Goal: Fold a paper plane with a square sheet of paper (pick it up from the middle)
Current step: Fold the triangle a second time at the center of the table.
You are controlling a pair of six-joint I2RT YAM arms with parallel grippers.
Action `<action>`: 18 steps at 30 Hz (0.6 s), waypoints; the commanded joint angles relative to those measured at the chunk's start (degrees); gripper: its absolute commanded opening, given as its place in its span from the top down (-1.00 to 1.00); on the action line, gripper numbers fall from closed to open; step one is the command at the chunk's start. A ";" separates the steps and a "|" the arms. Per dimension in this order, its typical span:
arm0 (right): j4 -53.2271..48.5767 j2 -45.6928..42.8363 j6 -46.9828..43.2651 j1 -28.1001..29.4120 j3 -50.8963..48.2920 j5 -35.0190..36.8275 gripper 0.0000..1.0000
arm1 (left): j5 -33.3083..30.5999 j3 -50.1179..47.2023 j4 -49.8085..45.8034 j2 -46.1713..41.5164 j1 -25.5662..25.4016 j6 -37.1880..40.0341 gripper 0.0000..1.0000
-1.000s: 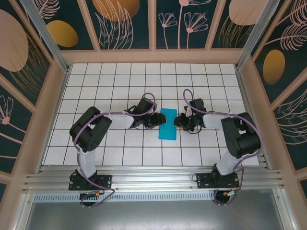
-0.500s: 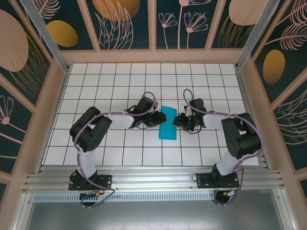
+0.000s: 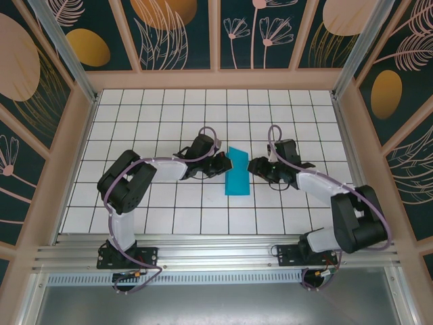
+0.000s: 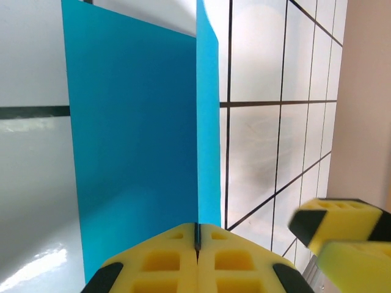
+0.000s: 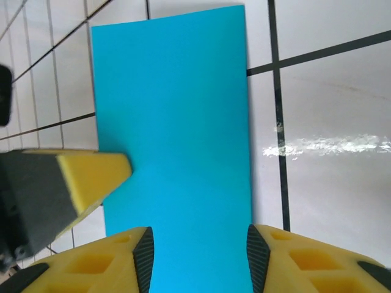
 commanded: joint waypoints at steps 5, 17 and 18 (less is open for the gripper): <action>2.42 -3.81 1.33 3.09 -0.97 3.25 -0.05 | 0.07 -1.18 -4.80 -3.14 2.20 5.60 1.00; 6.52 -7.14 -5.79 17.34 -2.63 16.99 -0.08 | -1.54 -2.19 -6.48 -4.94 2.60 5.59 1.00; 7.88 -8.09 -7.20 19.59 -3.76 19.31 -0.11 | -1.54 -2.11 -6.48 -4.98 2.57 5.56 1.00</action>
